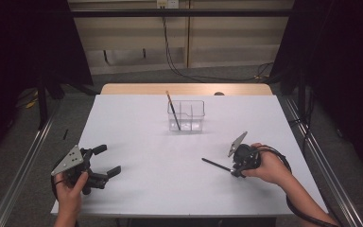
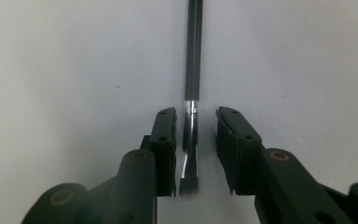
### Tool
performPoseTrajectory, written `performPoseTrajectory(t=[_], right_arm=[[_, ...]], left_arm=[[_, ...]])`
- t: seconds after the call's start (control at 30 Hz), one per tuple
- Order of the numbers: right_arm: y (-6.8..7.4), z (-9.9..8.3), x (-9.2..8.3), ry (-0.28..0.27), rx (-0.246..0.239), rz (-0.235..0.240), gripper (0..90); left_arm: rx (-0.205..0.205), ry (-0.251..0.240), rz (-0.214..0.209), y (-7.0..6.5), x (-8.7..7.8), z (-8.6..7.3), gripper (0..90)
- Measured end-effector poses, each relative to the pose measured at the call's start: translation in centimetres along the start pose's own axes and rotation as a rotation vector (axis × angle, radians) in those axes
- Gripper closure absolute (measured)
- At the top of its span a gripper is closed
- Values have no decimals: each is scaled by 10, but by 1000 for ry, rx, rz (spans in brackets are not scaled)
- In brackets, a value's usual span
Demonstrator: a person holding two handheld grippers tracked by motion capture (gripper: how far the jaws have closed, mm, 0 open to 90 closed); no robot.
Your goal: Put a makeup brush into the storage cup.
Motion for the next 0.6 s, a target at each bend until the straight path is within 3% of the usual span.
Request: performPoseTrajectory(t=[0.1,0.23,0.6], right_arm=[[-1,1,1,18,8,-1,696],[3,2,1,45,13,5,844],[2,3,1,58,55,6,846]], left_arm=[[5,3,-4,-1,1,0,1],[2,2,-6,-2,2,0,1],[2,0,-3,-1,1,1,1]])
Point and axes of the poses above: each handheld gripper's, and its own axes: x roughly forward along the jaws, z roughly out of its top, y roughly to its left, the point moved 9 cm from there along x, roughly forward along the jaws, and after that the axes turned 14 degrees about -y, right-handed, at the moved point
